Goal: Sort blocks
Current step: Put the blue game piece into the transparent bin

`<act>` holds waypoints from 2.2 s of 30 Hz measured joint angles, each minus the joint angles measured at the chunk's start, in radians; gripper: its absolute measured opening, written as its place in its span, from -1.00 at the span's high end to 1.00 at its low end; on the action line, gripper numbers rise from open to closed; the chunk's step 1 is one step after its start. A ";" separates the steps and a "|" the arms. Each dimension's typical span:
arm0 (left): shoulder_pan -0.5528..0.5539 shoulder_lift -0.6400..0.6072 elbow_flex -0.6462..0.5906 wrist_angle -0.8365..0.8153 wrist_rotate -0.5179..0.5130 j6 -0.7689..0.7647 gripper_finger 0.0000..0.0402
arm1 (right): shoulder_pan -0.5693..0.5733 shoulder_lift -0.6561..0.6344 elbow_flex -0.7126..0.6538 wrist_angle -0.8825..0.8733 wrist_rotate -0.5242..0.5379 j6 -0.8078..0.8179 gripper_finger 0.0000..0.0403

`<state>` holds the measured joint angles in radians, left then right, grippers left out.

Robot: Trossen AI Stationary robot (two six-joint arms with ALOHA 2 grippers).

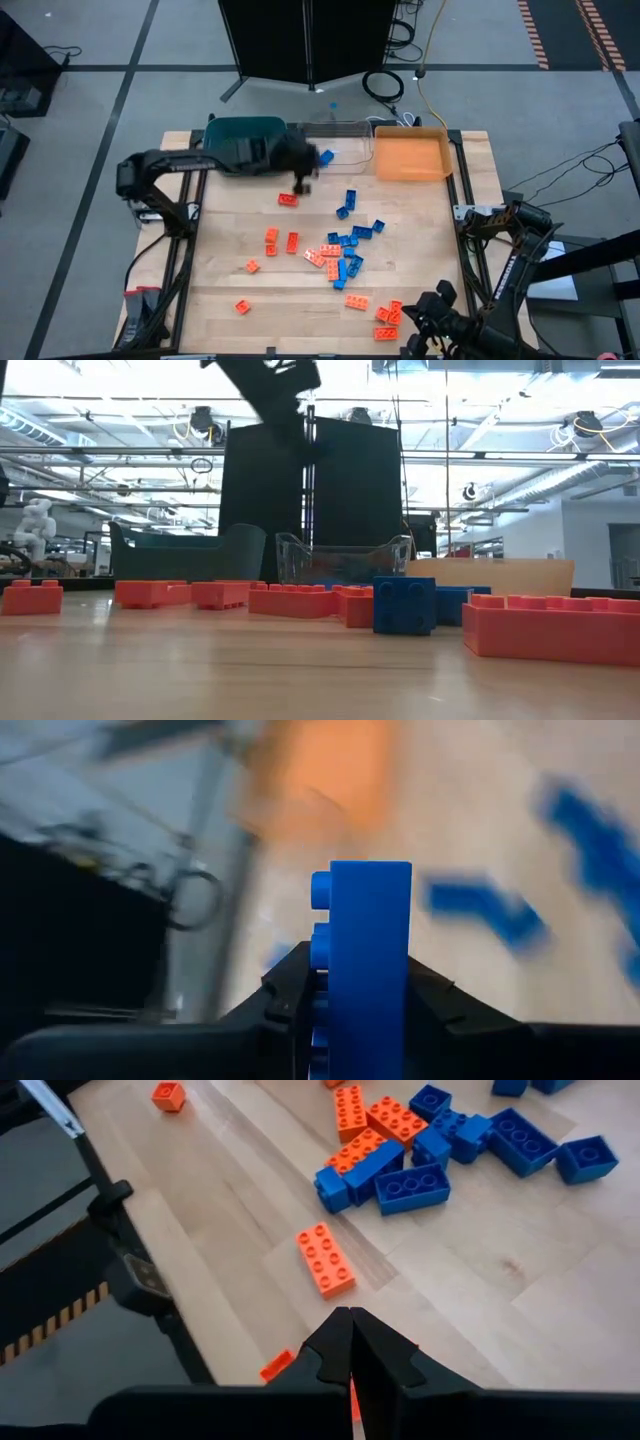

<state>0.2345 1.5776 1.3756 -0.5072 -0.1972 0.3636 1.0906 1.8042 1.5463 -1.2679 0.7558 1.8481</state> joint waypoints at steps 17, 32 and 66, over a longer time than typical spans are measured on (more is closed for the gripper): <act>0.366 0.189 0.062 0.095 0.108 -0.273 0.55 | -0.035 0.000 0.000 -0.017 -0.002 -0.001 1.00; 0.310 0.318 0.063 0.042 0.152 -0.215 0.35 | -0.038 0.000 0.000 -0.032 -0.001 0.013 1.00; -0.209 0.409 0.316 -0.087 0.332 0.158 -0.49 | -0.037 0.000 0.000 -0.036 0.003 -0.002 1.00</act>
<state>0.0251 1.9865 1.6920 -0.5945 0.1343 0.5220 1.0533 1.8042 1.5463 -1.3037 0.7588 1.8465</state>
